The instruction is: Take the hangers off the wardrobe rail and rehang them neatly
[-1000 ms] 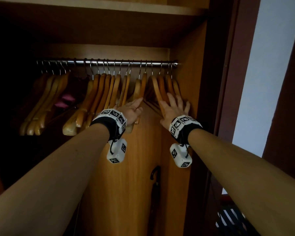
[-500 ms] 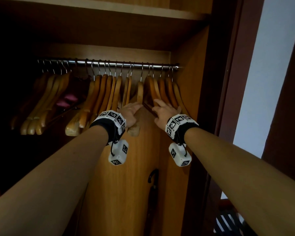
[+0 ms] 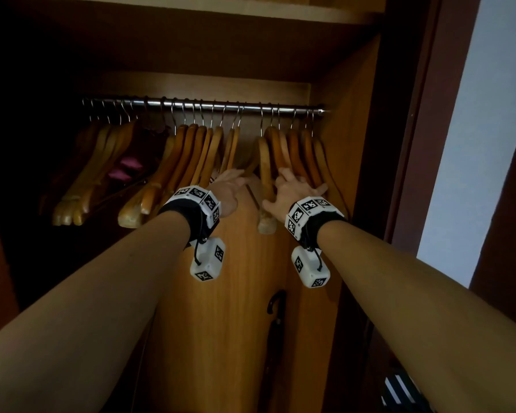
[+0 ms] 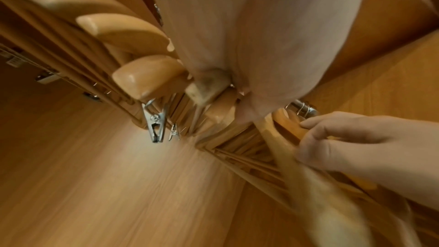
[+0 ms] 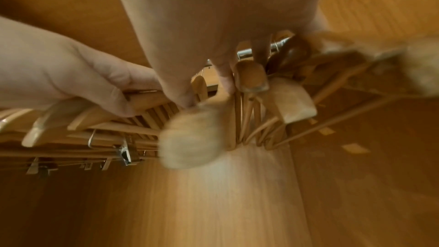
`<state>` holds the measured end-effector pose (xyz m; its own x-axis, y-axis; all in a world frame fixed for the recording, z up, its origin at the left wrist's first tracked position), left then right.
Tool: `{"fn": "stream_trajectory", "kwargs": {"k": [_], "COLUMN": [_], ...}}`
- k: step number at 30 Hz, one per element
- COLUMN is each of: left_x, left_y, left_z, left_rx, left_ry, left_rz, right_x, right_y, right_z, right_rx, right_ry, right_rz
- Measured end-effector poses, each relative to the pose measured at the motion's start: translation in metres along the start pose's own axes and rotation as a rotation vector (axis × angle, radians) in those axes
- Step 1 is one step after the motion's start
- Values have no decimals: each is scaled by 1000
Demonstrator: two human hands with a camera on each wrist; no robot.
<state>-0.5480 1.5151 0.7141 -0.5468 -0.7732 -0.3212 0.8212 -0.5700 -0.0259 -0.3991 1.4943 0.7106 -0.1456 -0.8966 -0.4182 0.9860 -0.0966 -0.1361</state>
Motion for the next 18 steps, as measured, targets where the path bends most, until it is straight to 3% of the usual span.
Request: {"fn": "stream_trajectory", "kwargs": {"k": [8,14,18], "left_x": [6,23,35], "left_y": [-19,-26,-38], "left_z": [-9,14,20], "left_rx": [108,235,-86], "left_ry": [97,402,237], "left_rz": [46,5,-107], "right_x": [0,-2,-11], "right_y": [0,-6,-13], "right_z": [-2,7,27], "right_rx": [19,3,-179], "right_ry": [3,1,-13], "right_rz": [17,-10,-89]}}
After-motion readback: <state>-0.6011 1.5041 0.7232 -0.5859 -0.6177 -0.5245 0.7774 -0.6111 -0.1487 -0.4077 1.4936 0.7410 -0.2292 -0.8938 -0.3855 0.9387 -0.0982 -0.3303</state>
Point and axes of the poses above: each hand's wrist, its own x-axis away from the middle knuckle, its own z-axis out of the back of the hand, y = z × x, the point moved 5 cm from there along -x, towards the middle knuckle, and after that the axes turned 14 degrees about -z, right-handed, at the moved point
